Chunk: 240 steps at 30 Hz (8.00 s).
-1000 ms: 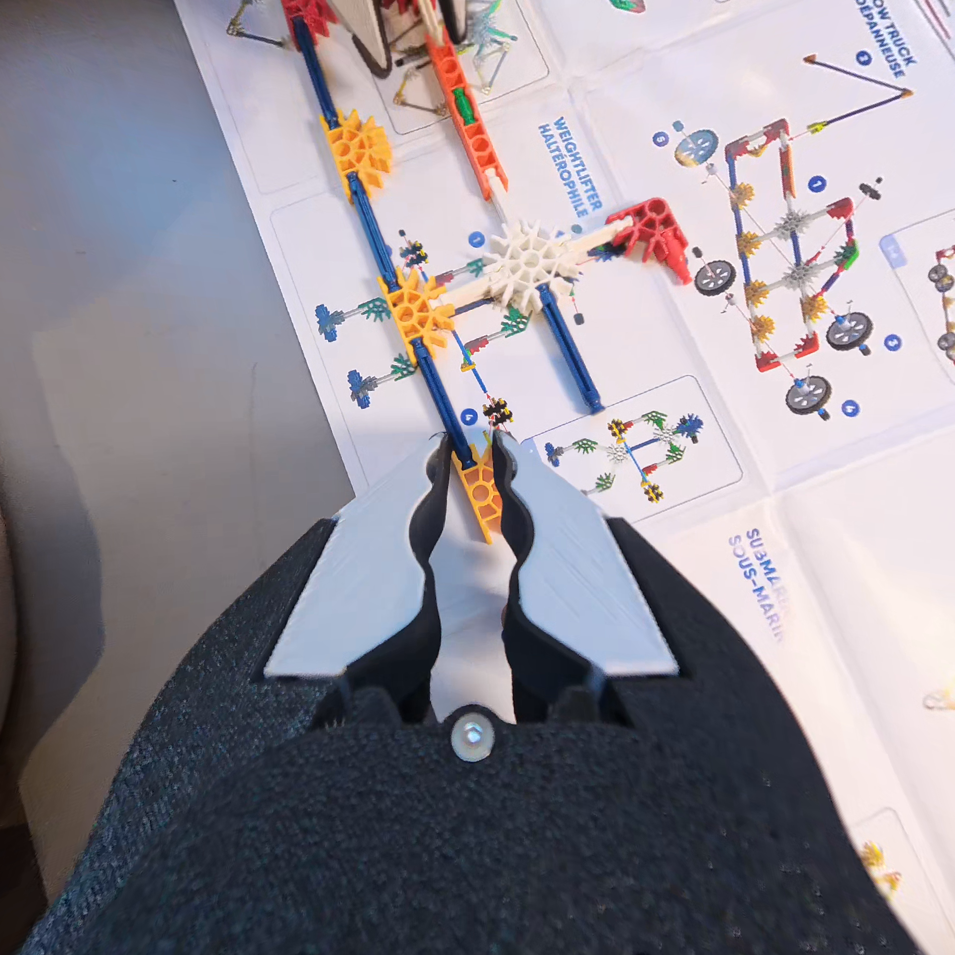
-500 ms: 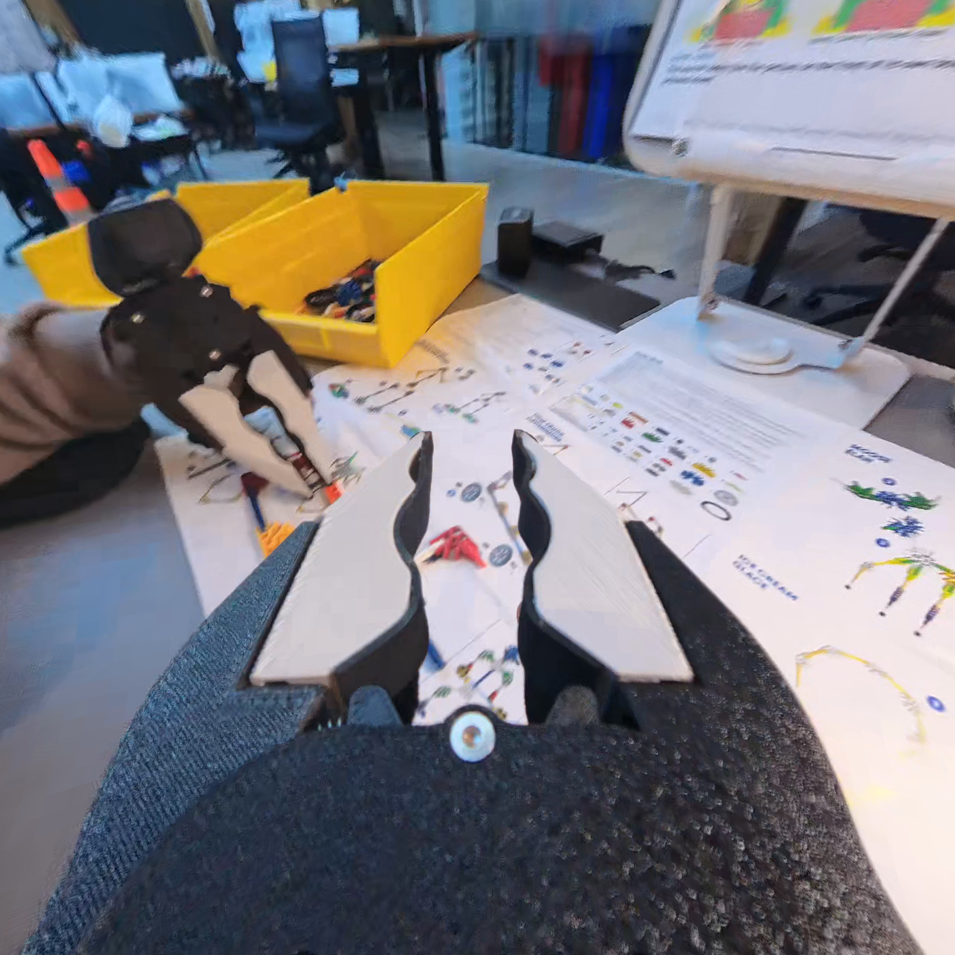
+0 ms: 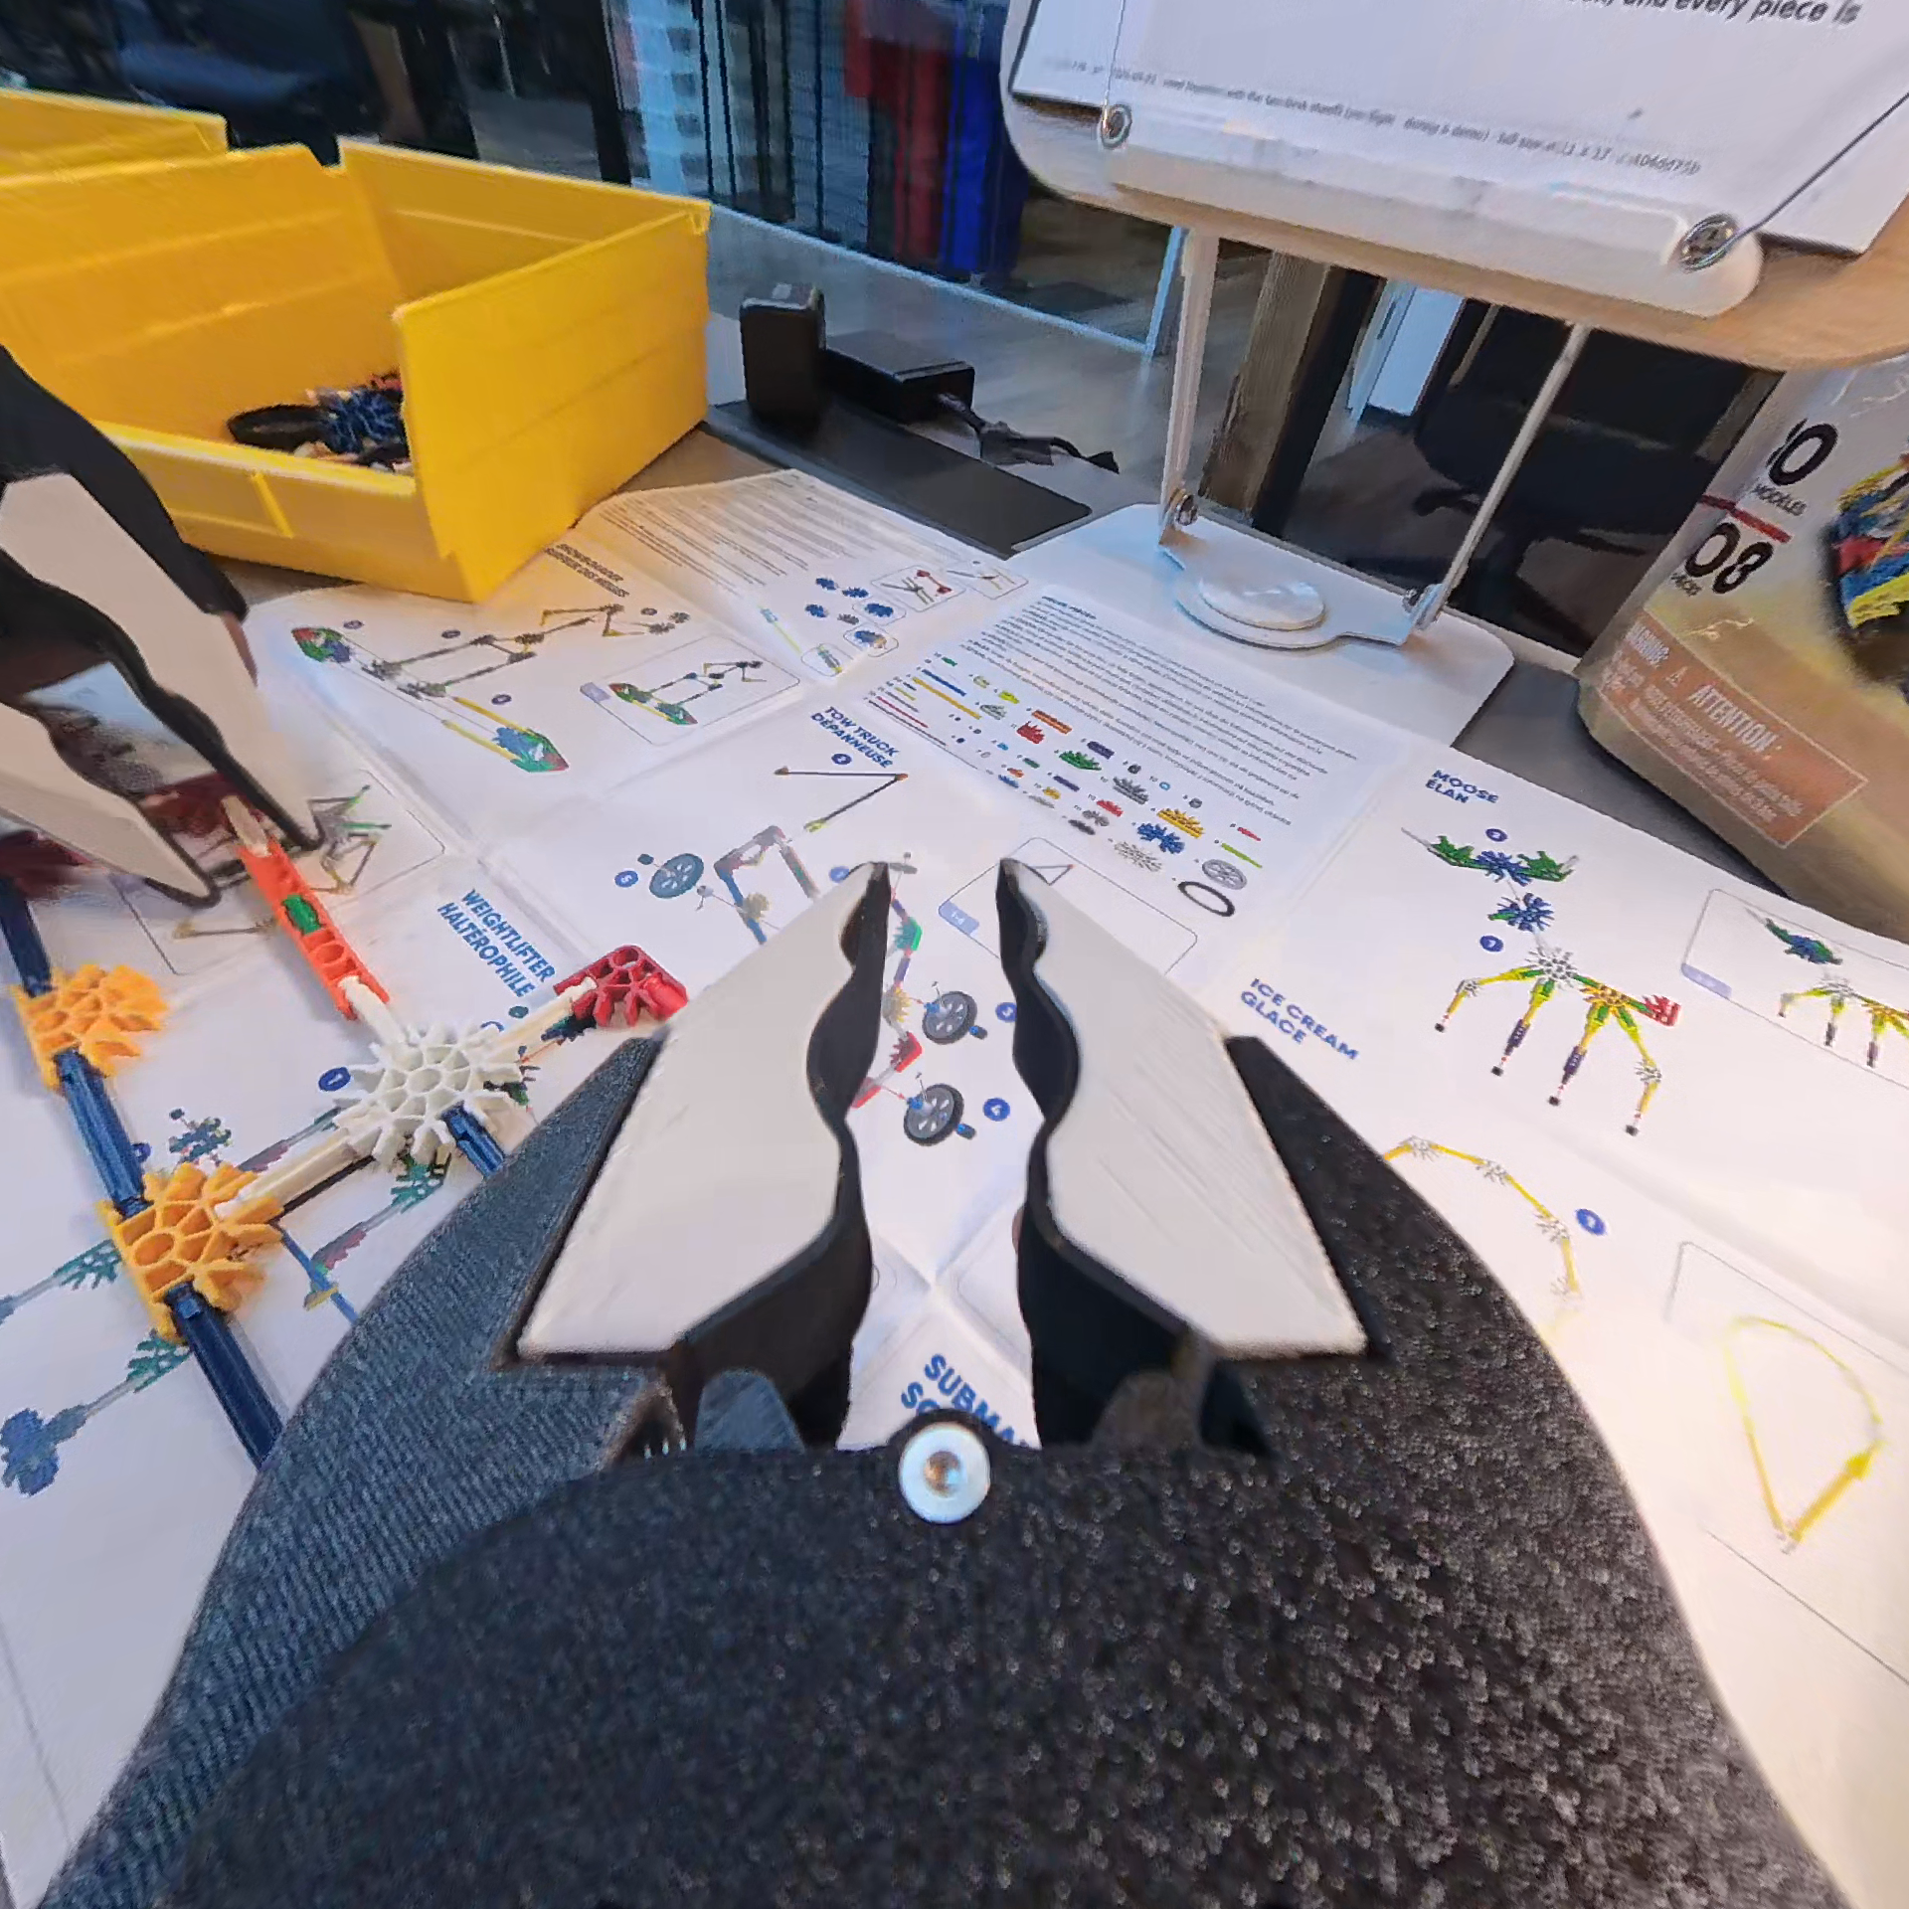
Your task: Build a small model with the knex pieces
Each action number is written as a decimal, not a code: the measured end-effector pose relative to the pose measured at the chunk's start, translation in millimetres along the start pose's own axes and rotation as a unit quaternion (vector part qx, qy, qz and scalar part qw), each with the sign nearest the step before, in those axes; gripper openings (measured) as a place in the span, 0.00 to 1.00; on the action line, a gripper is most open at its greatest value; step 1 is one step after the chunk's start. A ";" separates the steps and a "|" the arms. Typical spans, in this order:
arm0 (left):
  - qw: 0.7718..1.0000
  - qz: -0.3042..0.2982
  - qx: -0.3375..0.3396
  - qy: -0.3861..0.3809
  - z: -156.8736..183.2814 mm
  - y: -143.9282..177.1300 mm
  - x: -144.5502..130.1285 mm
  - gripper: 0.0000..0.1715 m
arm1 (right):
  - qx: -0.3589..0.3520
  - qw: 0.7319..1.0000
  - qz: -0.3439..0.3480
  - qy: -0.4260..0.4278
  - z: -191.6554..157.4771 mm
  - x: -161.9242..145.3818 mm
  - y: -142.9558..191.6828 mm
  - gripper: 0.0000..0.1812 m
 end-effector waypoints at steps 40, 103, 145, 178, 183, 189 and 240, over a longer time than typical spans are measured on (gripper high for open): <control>1.000 -0.002 -0.006 0.022 -3.0 -2.6 -3.8 0.06 | 0.052 0.973 -0.222 0.040 -13.2 -34.0 -67.3 0.00; 0.759 -0.256 0.518 0.300 -78.3 376.1 -162.6 0.16 | 0.047 0.997 -0.048 -0.030 5.5 -9.7 36.5 0.09; 0.734 -0.392 0.326 0.449 -96.9 361.2 -228.6 0.04 | 0.058 0.994 -0.081 -0.041 6.8 -25.5 30.0 0.10; 0.797 -0.062 0.569 0.194 -109.6 348.2 -64.1 0.22 | 0.030 0.997 -0.013 -0.064 17.6 -3.3 44.4 0.10; 0.859 0.011 0.507 0.070 -89.6 266.7 20.3 0.18 | 0.030 0.997 -0.024 -0.063 17.2 -8.3 42.1 0.10; 0.947 0.068 0.305 0.073 -57.2 106.4 43.5 0.16 | 0.033 0.997 -0.035 -0.054 15.9 -12.0 41.0 0.10; 0.970 -0.002 0.228 0.081 -50.5 -20.2 14.7 0.14 | -0.049 0.850 -0.521 0.063 263.3 -66.1 138.2 0.07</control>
Point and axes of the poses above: each gripper's, where its closed fingertips meet, y back along the fingers, x out of its top, z = x × y across the jaws, the point moved 6 cm from there along y, back along the fingers, and after that the axes turned 8 degrees about z, right-handed, at the moved point
